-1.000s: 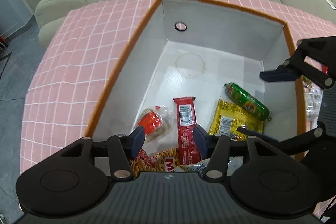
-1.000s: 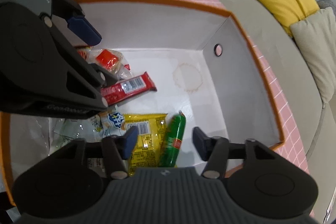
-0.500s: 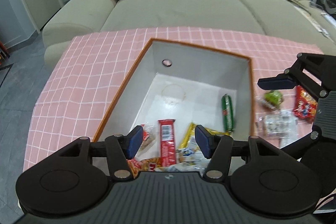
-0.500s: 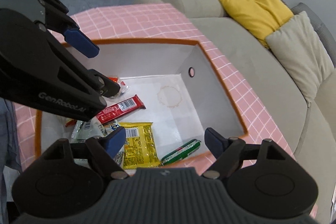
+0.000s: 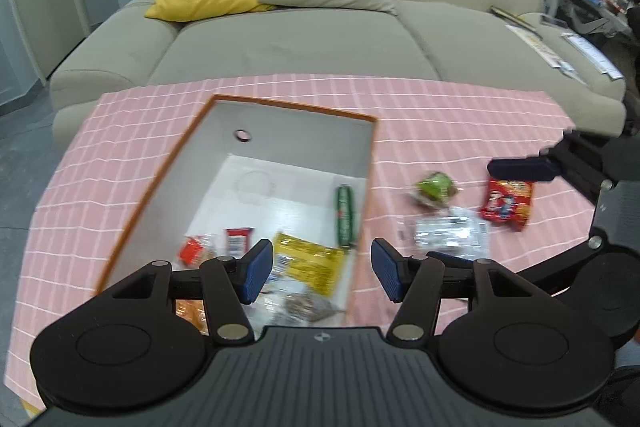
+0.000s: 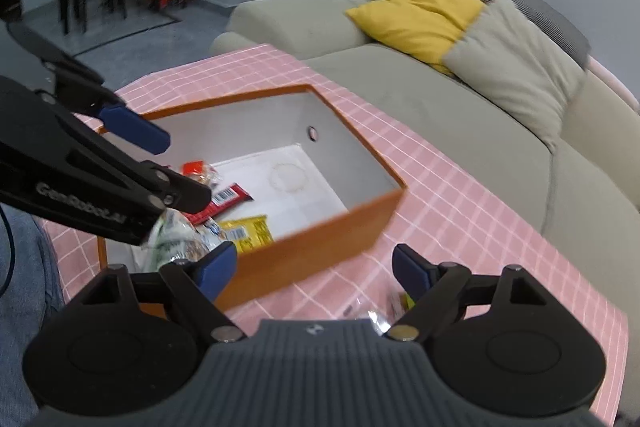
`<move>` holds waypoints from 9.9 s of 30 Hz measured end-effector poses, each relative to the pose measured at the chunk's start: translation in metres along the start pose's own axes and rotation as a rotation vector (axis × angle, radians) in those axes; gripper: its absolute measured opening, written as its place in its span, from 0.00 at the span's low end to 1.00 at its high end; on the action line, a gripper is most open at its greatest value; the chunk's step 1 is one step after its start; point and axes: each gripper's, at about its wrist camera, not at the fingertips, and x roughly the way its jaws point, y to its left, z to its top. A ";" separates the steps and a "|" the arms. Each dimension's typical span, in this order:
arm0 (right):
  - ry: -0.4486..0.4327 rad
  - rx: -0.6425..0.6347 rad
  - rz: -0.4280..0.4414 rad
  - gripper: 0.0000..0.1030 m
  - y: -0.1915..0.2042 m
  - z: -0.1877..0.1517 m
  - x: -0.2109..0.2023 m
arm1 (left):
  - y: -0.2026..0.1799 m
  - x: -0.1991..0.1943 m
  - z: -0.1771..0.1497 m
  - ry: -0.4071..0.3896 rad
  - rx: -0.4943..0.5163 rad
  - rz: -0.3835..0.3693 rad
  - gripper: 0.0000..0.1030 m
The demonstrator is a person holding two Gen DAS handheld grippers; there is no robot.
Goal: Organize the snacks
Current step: 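Withdraw both tools from the box back over the remaining snacks, then grasp the long white packet with right tool while left grasps the clear egg pack, then carry the white packet and egg pack into the shoebox and release both, then withdraw both tools from the box back over the last two snacks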
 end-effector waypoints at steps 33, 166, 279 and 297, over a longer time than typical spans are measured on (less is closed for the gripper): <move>0.057 0.496 -0.225 0.80 -0.059 -0.171 0.004 | -0.083 0.077 -0.066 0.051 -0.078 -0.159 0.65; 0.223 0.389 -0.185 0.59 -0.060 -0.191 0.049 | -0.101 0.147 -0.085 0.271 0.142 -0.109 0.64; 0.109 -0.100 -0.014 0.80 0.021 0.057 0.123 | 0.080 0.076 0.020 0.153 -0.065 0.101 0.71; -0.124 0.073 -0.097 0.85 -0.001 0.017 0.016 | 0.026 -0.001 0.010 -0.066 -0.070 0.065 0.71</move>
